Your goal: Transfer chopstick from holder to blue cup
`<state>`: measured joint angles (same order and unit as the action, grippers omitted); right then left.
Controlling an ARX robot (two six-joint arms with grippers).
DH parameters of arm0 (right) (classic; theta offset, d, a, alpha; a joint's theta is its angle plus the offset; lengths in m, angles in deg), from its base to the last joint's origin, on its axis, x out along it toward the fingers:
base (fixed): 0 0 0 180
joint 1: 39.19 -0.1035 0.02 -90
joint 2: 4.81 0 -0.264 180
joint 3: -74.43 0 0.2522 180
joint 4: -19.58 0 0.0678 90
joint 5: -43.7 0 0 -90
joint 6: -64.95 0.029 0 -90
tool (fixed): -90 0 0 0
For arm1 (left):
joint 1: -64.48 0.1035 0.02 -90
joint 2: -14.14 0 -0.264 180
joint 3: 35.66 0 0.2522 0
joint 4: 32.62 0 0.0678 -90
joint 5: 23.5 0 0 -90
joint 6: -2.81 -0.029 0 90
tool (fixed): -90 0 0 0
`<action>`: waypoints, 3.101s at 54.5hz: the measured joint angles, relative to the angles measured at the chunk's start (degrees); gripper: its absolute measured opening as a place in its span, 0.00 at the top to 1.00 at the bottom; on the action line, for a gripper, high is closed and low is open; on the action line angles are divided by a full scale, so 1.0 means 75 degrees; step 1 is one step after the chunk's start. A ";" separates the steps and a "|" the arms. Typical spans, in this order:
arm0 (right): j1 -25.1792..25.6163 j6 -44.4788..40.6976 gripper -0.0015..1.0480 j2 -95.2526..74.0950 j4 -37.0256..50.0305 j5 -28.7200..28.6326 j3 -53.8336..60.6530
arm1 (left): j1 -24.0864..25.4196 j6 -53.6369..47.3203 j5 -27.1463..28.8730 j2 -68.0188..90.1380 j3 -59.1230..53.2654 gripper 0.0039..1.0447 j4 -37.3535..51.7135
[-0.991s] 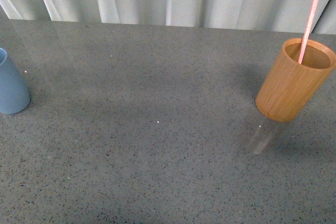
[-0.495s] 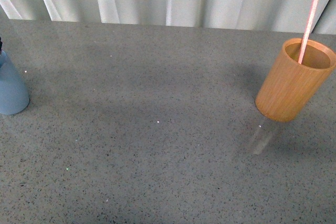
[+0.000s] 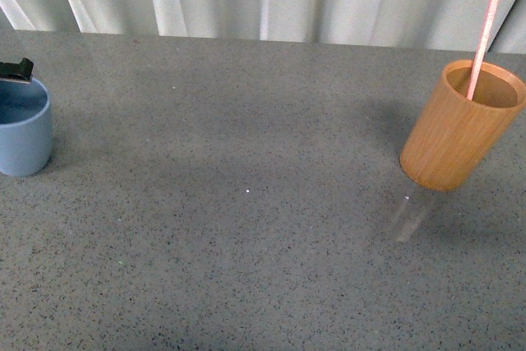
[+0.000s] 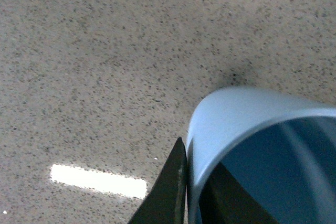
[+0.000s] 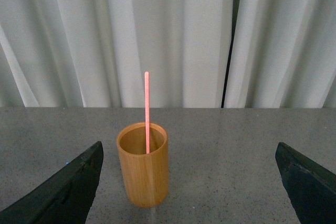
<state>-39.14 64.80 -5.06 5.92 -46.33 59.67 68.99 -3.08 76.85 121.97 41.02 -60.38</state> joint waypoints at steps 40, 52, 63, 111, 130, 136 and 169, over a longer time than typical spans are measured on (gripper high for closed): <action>0.0000 0.0000 0.10 0.0000 0.0000 0.0000 0.0000 | -0.3870 0.0417 -0.0662 -0.1189 -0.0032 0.97 -0.0959; 0.0000 0.0000 0.10 0.0000 0.0000 0.0000 0.0000 | -0.4674 0.0659 -0.0323 -0.0393 0.0341 0.97 -0.0851; 0.0000 0.0000 0.10 0.0000 0.0000 0.0000 0.0000 | -0.4893 0.0714 -0.0099 0.0192 0.0758 0.97 -0.0746; 0.0000 0.0000 0.10 0.0000 0.0000 0.0000 0.0000 | -0.4943 0.0944 0.0085 0.0845 0.1300 0.30 -0.0694; 0.0000 0.0000 0.10 0.0000 0.0000 0.0000 0.0000 | -0.4406 0.0941 0.0055 -0.0122 0.1017 0.06 -0.0350; 0.0000 0.0000 0.10 0.0000 0.0000 0.0000 0.0000 | -0.4197 0.1084 0.0213 -0.0746 0.0455 0.06 0.0600; 0.0000 -0.0003 0.10 0.0000 0.0000 0.0000 0.0000 | -0.3526 0.0997 0.1434 -0.3450 -0.2967 0.16 0.6662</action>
<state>-39.14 64.78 -5.06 5.92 -46.33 59.67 42.54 4.40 87.60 96.09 18.76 -10.42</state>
